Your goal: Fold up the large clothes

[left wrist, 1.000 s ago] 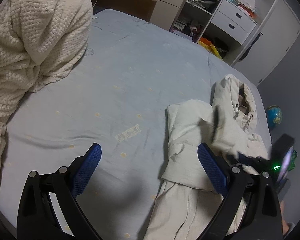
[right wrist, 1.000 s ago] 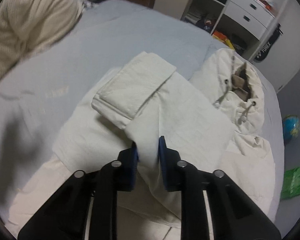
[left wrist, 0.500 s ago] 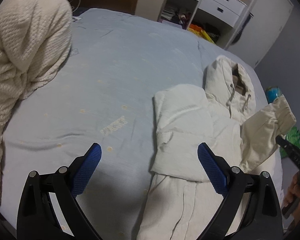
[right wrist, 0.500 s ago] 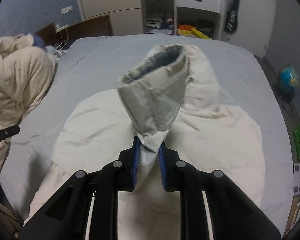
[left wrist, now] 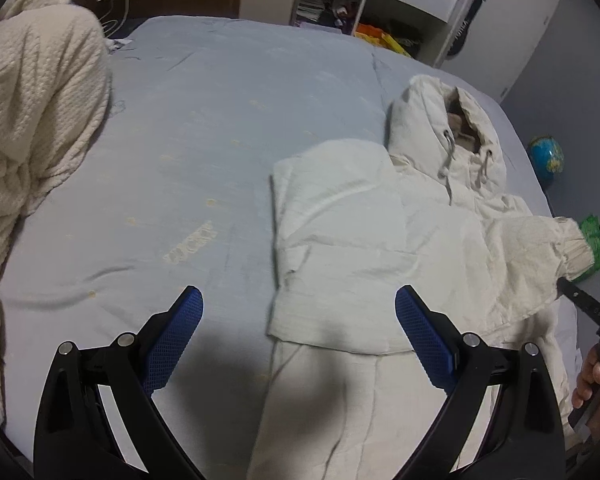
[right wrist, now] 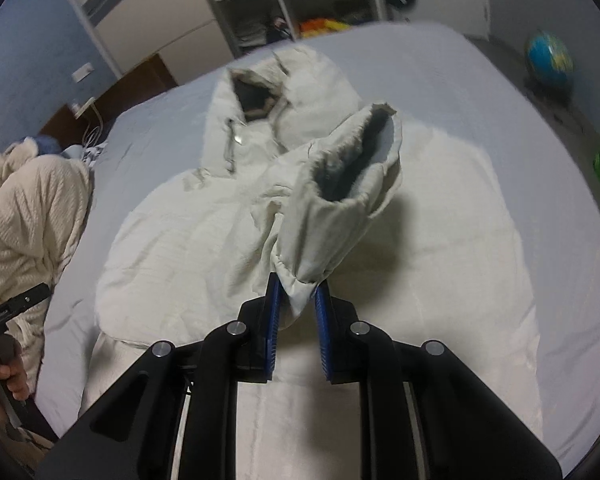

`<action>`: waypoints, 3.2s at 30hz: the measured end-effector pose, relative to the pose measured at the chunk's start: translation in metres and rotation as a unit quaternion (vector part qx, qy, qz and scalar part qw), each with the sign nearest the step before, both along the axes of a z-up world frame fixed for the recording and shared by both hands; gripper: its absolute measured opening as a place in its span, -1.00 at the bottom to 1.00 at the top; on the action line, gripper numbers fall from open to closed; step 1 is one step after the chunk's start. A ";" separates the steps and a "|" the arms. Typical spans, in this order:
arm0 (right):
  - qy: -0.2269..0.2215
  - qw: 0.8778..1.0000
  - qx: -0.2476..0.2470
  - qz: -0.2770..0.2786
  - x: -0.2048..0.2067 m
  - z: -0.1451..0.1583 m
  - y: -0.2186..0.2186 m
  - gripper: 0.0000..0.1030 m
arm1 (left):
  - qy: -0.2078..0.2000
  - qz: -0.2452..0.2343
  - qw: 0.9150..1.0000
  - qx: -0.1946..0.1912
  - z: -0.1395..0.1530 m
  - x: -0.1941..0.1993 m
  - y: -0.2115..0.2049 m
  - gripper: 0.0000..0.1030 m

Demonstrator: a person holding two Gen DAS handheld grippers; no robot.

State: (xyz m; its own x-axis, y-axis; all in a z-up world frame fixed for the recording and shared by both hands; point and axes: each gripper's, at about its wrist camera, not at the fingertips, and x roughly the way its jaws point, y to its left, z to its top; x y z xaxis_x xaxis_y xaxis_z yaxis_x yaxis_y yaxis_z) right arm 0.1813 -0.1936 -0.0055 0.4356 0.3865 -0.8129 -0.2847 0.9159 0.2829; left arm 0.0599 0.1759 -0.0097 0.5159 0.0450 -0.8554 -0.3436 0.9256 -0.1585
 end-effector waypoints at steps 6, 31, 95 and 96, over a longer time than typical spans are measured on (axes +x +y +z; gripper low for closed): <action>0.063 0.997 0.038 -0.037 0.006 -0.035 -0.025 -0.73 | 0.004 -0.031 0.999 0.009 -0.003 0.012 -0.024 0.81; 0.008 0.997 0.036 -0.061 -0.014 0.008 -0.057 -0.58 | 0.014 -0.052 0.998 -0.019 -0.011 0.024 -0.047 0.81; 0.092 0.981 0.170 -0.026 0.259 -0.043 -0.032 0.46 | 0.044 -0.039 0.998 -0.034 -0.058 0.106 -0.029 0.87; 0.097 0.981 0.169 -0.025 0.268 -0.047 -0.029 0.46 | 0.046 -0.039 0.998 -0.033 -0.060 0.107 -0.030 0.87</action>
State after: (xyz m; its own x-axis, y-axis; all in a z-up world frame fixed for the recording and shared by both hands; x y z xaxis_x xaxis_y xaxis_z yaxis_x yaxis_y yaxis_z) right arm 0.4493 -0.2225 -0.0526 0.3108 0.6297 -0.7120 -0.1524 0.7724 0.6166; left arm 0.1671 0.1459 -0.0695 0.4345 -0.0498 -0.8993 -0.2860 0.9392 -0.1902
